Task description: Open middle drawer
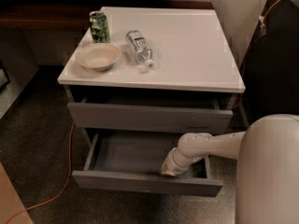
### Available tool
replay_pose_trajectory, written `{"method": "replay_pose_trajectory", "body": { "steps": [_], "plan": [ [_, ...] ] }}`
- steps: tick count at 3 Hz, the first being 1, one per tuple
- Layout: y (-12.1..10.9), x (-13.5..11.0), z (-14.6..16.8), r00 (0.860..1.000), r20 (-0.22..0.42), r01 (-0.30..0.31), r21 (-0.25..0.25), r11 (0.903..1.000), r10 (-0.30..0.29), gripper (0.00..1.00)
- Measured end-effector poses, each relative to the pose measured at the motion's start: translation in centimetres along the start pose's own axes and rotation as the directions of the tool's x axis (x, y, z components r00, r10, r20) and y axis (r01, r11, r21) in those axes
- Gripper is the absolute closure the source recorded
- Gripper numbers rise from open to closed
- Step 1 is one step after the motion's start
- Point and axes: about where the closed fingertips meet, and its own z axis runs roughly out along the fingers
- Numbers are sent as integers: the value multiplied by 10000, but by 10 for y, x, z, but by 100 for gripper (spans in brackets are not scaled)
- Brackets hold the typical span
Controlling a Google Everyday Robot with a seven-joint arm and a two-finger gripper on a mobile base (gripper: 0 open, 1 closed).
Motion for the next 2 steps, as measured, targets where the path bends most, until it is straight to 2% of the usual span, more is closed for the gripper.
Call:
{"method": "replay_pose_trajectory", "body": {
  "steps": [2],
  "plan": [
    [30, 0, 6, 9994, -15, -351, -68, 9994, 350, 100]
  ]
}}
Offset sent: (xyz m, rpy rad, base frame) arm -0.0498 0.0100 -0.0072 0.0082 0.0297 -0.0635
